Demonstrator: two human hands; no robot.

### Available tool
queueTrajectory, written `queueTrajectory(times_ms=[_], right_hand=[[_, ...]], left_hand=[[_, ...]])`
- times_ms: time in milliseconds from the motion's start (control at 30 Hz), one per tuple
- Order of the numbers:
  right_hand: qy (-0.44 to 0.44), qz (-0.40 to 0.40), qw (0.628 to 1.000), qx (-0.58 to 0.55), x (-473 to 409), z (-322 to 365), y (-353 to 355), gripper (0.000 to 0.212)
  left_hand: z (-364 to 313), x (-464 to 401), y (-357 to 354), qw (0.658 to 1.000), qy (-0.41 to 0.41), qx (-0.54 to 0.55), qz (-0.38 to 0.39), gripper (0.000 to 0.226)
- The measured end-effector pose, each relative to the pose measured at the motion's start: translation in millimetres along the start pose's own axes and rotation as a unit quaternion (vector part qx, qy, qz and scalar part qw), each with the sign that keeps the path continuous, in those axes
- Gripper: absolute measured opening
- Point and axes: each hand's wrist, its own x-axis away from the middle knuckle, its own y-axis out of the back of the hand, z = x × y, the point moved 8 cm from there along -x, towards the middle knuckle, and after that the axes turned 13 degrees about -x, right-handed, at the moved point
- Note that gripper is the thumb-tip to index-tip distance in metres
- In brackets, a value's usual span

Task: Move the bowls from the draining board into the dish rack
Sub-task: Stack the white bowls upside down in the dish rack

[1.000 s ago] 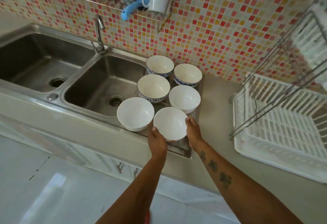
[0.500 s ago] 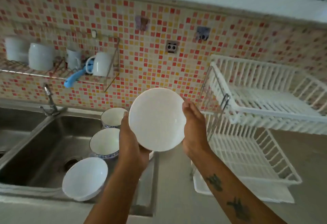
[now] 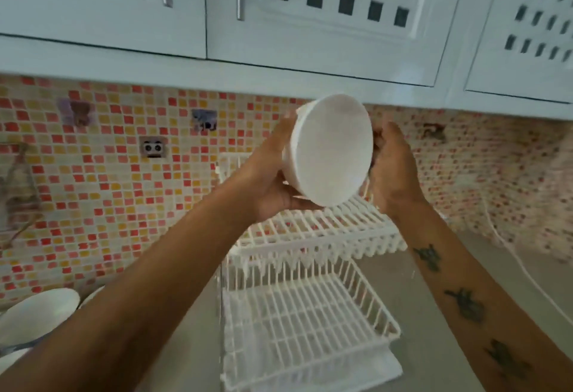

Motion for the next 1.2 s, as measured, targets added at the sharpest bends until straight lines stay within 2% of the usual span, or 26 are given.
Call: queueTrajectory(times_ms=[67, 133, 200, 267, 367, 500, 600, 800, 1000, 1100, 1200], right_hand=[[-0.008, -0.008, 0.998, 0.066, -25.7, 8.7, 26.4, 0.045], [-0.056, 0.011, 0.987, 0.150, -49.4, 4.4, 46.4, 0.055], [-0.107, 0.030, 0.965, 0.238, -68.5, -8.7, 63.9, 0.057], [-0.155, 0.035, 0.936, 0.314, -80.0, -26.4, 79.3, 0.060], [-0.223, 0.030, 0.911, 0.345, -90.7, -56.2, 98.2, 0.083], [-0.250, 0.010, 0.911, 0.329, -83.9, -87.6, 112.9, 0.059], [-0.259, 0.002, 0.912, 0.319, -85.7, -97.9, 121.4, 0.056], [-0.265, 0.004, 0.901, 0.343, -84.5, -103.3, 130.3, 0.034], [-0.276, 0.039, 0.859, 0.430, -87.2, -105.1, 132.5, 0.042], [-0.254, 0.045, 0.856, 0.449, -91.6, -106.8, 134.4, 0.044], [-0.200, 0.013, 0.865, 0.460, -93.0, -102.6, 136.6, 0.045]], left_hand=[[-3.5, -28.7, -13.4, 0.992, -0.011, -0.113, -0.046, 0.052], [-5.0, -60.7, -22.1, 0.965, -0.026, -0.244, -0.098, 0.063], [-2.2, -91.6, -31.1, 0.934, -0.039, -0.331, -0.130, 0.073], [6.1, -119.5, -41.8, 0.905, -0.039, -0.404, -0.130, 0.080], [25.5, -149.4, -54.8, 0.862, -0.036, -0.491, -0.121, 0.092], [67.1, -163.8, -58.0, 0.853, -0.016, -0.508, -0.122, 0.094], [72.4, -166.6, -59.0, 0.831, -0.026, -0.542, -0.120, 0.096], [89.0, -164.3, -70.8, 0.797, -0.019, -0.596, -0.096, 0.115], [98.4, -170.1, -81.4, 0.771, -0.037, -0.633, -0.054, 0.114], [96.7, -169.8, -81.6, 0.780, -0.034, -0.623, -0.045, 0.104], [100.0, -168.2, -78.3, 0.781, 0.004, -0.624, -0.015, 0.114]])
